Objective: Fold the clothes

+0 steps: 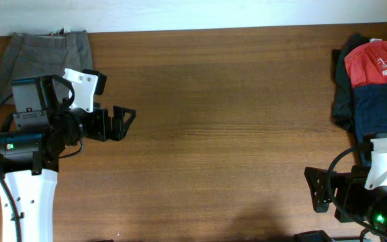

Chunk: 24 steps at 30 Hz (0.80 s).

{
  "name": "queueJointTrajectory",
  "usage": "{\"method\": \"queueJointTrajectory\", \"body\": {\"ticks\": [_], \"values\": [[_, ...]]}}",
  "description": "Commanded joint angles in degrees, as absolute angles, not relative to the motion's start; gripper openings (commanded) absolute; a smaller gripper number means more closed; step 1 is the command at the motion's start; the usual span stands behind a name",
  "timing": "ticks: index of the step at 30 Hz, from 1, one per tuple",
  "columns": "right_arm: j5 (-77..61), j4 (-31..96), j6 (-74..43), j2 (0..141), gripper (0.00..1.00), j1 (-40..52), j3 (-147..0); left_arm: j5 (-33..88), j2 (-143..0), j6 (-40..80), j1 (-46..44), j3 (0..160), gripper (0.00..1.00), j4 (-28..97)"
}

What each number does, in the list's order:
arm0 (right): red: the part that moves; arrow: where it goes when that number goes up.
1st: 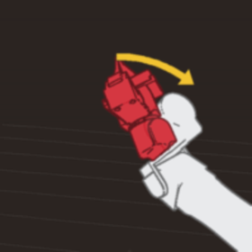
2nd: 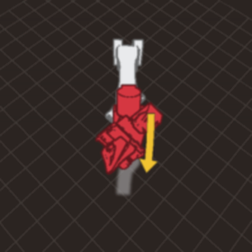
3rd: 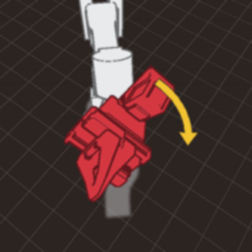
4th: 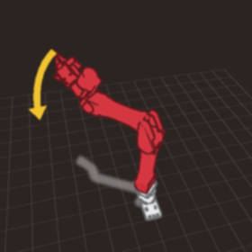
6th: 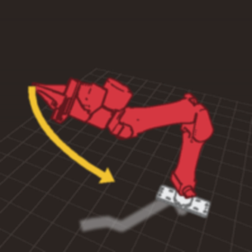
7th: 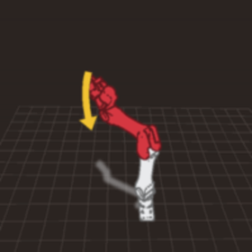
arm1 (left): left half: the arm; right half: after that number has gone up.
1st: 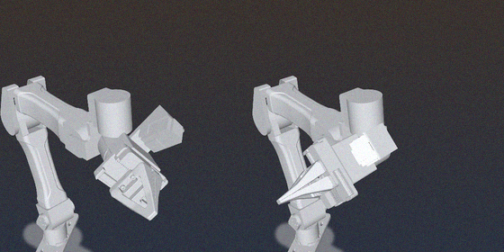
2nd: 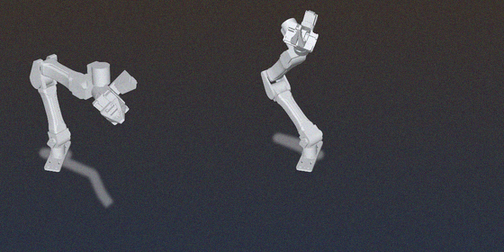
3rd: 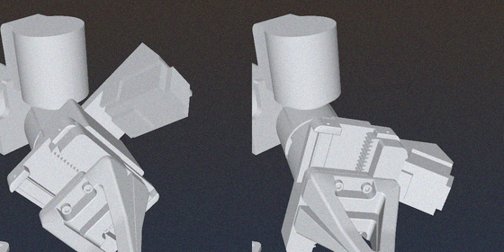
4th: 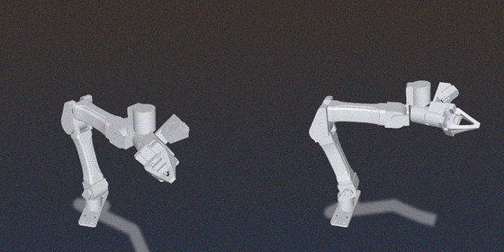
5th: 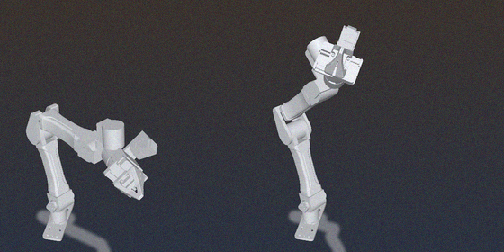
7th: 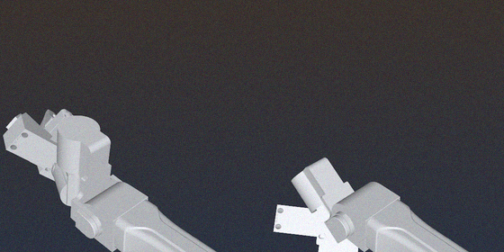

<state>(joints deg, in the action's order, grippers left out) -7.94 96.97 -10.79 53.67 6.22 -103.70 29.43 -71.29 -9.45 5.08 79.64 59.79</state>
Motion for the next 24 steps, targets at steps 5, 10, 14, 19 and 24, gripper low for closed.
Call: {"method": "queueJointTrajectory", "body": {"ticks": [5,10,14,19,24], "values": [[-6.76,97.30,-11.33,53.82,0.99,6.66,-103.39,30.22,-71.46,-10.61,4.86,79.20,0.99,59.64],[-5.28,93.82,-7.51,50.02,0.99,5.69,-102.06,30.22,-71.46,-10.61,4.86,79.20,0.99,59.64],[-5.74,83.68,-6.17,42.48,0.99,0.97,-92.07,30.22,-71.46,-10.61,4.86,79.20,0.99,59.64],[-5.74,66.57,-3.14,29.10,0.99,-3.05,-67.96,30.22,-71.46,-10.61,4.86,79.20,0.99,59.64],[-5.74,48.51,1.78,18.17,0.99,-3.51,-46.35,30.22,-71.46,-10.61,4.86,79.20,0.99,59.64]]}}
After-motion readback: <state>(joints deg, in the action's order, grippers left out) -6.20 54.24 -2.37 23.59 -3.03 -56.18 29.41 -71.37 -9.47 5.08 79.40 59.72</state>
